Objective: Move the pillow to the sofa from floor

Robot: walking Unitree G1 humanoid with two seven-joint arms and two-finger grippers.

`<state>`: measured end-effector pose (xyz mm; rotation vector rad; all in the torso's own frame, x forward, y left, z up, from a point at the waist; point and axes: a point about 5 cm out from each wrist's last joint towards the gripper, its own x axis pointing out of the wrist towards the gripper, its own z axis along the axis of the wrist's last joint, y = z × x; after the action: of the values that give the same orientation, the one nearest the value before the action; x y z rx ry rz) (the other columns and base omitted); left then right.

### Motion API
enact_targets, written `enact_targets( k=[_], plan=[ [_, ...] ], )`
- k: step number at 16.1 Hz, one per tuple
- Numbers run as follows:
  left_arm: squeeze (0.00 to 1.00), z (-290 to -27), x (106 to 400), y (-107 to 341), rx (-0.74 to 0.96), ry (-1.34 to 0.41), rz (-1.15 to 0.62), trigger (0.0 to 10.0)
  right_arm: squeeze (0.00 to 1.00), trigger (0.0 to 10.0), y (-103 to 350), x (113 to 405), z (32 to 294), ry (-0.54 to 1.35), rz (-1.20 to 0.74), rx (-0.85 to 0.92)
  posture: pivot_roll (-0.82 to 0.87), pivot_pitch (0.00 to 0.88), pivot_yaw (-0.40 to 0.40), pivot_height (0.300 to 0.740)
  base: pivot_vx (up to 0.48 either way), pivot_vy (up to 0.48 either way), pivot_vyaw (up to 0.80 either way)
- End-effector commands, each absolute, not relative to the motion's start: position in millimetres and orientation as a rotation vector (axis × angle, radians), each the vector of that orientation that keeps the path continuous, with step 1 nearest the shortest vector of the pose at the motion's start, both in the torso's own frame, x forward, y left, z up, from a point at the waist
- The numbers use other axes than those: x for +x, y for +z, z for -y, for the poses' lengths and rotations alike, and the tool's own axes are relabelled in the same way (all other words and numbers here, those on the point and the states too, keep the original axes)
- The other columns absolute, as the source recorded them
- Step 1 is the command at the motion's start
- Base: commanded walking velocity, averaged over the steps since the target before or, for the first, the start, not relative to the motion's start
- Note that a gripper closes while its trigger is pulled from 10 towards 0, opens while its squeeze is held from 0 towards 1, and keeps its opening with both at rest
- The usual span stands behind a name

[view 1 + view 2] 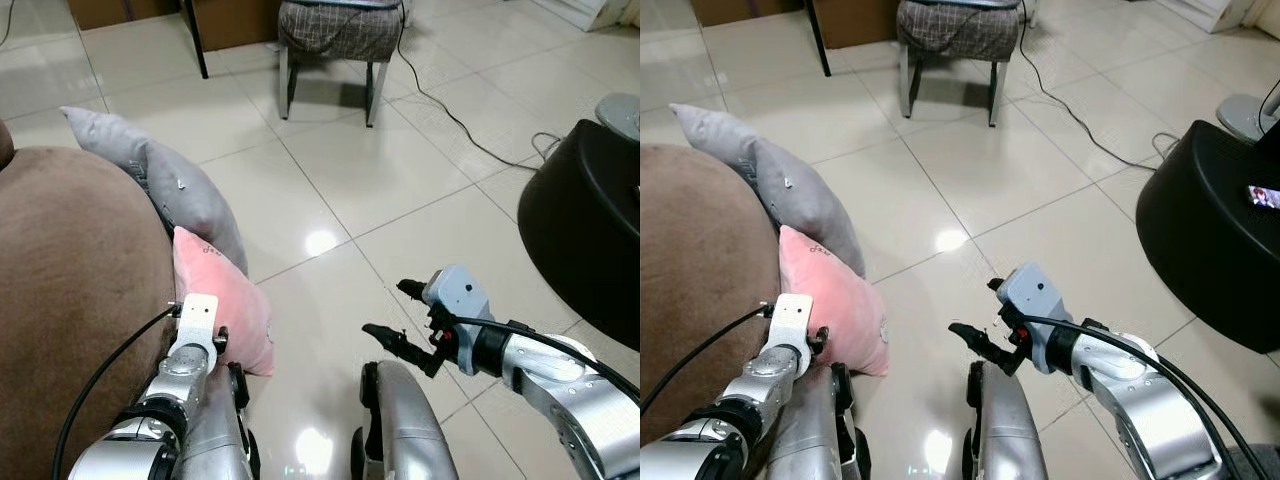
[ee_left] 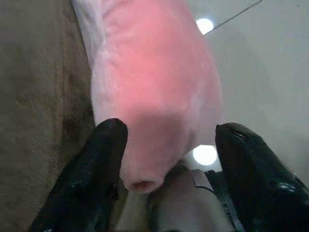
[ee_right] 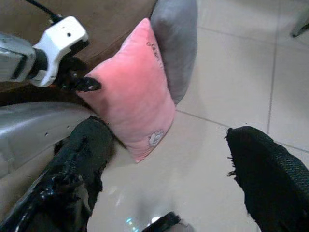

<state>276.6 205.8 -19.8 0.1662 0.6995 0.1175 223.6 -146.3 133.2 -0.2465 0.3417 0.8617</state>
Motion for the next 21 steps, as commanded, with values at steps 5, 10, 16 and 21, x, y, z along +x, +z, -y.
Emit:
enact_targets(
  k=[5, 10, 16, 21],
  plan=[
    [0.0, -202, 270, -27, 0.146, 0.1, -0.744, 0.0, 0.0, 10.0, 133, 219, 143, 0.921, -0.374, -0.243, -0.24, 0.215, -0.048, 0.585, 0.0, 0.0, 0.0],
    [0.0, -207, 263, -32, 0.159, 0.104, -0.768, 0.0, 0.0, 10.0, 136, 219, 143, 0.926, -0.378, -0.257, -0.27, 0.262, -0.046, 0.585, 0.0, 0.0, 0.0],
    [0.0, -206, 274, -16, 0.112, 0.109, -0.557, 10.0, 0.0, 10.0, 147, 217, 147, 0.785, -0.278, -0.179, -0.22, 0.232, -0.044, 0.585, 0.0, 0.0, 0.0],
    [1.0, -207, 274, 9, 0.153, 0.022, -0.256, 10.0, 0.0, 10.0, 138, 202, 150, 0.706, -0.228, -0.095, -0.15, 0.162, -0.015, 0.56, 0.0, 0.0, 0.0]
  ],
)
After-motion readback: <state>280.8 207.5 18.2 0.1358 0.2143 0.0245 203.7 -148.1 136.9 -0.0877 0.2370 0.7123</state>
